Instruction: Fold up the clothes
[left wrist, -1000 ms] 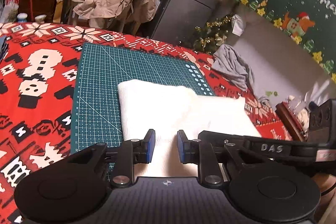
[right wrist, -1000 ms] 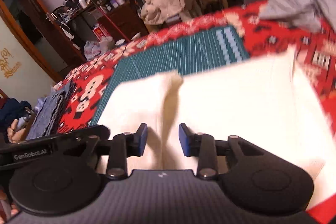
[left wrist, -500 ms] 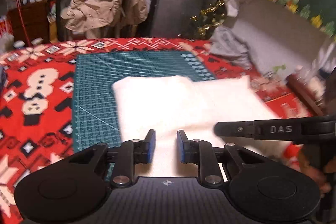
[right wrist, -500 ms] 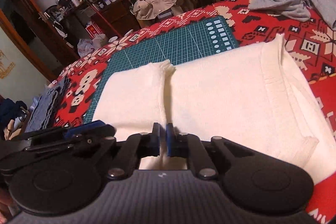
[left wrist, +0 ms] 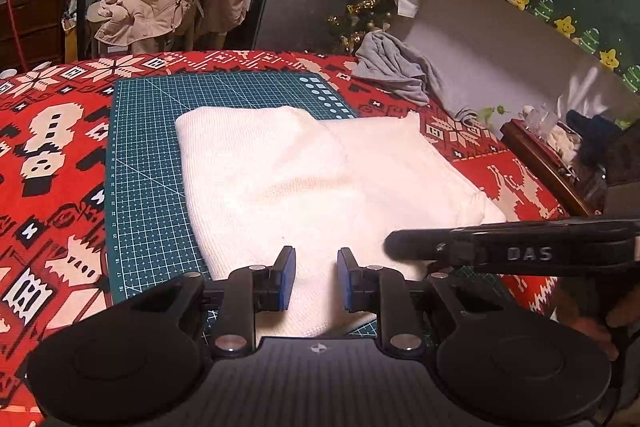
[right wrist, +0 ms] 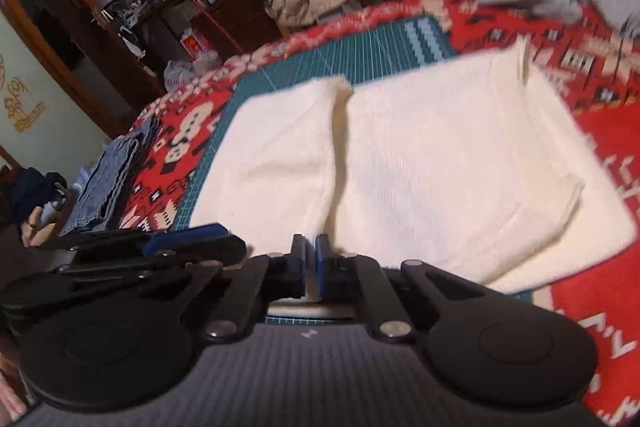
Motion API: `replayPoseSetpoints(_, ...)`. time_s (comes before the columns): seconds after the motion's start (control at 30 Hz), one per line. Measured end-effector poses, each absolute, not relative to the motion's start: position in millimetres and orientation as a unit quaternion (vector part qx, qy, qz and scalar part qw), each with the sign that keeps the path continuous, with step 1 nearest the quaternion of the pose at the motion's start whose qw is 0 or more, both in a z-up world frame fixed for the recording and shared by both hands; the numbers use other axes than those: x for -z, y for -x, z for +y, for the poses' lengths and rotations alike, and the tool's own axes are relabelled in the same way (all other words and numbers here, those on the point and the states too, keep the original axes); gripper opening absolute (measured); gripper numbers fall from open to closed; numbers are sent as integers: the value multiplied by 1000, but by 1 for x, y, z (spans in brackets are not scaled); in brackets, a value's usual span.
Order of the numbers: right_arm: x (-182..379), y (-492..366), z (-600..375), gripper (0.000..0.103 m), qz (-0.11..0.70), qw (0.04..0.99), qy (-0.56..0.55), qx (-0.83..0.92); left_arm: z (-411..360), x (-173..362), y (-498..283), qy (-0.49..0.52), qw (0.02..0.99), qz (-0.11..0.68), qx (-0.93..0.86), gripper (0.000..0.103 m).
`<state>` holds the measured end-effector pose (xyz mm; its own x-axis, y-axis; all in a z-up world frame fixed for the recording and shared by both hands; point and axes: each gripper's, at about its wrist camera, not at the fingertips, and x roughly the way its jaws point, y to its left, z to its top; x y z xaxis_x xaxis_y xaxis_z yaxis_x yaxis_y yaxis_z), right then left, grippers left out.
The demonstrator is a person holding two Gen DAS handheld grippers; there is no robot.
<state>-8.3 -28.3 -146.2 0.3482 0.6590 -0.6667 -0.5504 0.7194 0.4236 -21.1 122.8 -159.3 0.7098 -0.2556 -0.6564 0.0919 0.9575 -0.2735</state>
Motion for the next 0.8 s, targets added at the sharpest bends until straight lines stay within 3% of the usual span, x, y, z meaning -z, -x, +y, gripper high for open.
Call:
replayPoseSetpoints(0.33, 151, 13, -36, 6, 439, 821, -54, -360, 124, 160, 36, 110, 915, 376, 100, 20)
replayPoseSetpoints(0.67, 127, 34, -17, 10, 374, 835, -23, -403, 118, 167, 44, 101, 918, 370, 105, 20)
replayPoseSetpoints(0.77, 144, 37, -7, 9, 391, 828, -5, -401, 123, 168, 47, 114, 916, 370, 103, 18)
replayPoseSetpoints(0.8, 150, 39, -7, 5, 396, 827, 2, -398, 126, 169, 48, 124, 914, 372, 102, 16)
